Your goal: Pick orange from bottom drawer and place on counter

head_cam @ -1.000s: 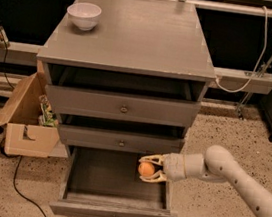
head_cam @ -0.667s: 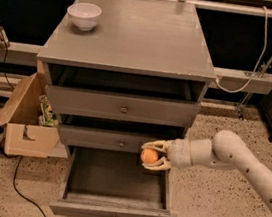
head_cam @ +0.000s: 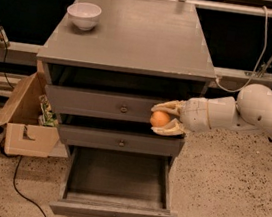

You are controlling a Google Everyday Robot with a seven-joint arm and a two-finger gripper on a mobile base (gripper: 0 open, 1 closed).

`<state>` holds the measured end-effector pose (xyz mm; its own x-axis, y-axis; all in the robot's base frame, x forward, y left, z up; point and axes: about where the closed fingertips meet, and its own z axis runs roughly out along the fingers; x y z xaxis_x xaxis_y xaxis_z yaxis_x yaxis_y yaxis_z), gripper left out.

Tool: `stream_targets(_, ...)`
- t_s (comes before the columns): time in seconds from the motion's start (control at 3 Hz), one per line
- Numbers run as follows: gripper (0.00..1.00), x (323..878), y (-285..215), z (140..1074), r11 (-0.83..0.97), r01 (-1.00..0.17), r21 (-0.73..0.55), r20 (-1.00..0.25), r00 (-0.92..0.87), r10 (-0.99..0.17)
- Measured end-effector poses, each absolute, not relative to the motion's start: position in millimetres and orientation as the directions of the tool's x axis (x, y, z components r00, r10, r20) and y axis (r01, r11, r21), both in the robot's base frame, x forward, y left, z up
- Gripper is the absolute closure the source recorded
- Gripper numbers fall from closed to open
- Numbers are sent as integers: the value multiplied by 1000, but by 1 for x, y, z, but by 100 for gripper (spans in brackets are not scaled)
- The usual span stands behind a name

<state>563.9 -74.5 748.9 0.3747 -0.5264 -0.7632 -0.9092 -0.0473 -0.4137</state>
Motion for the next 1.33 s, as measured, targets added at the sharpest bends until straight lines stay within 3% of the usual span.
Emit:
stream_targets(0.67,100,576,-75,779,-26,-905,-425,-764,374,-526)
stream_targets(1.33,100,640,-95,882,162,-894,-418,-783,263,-564)
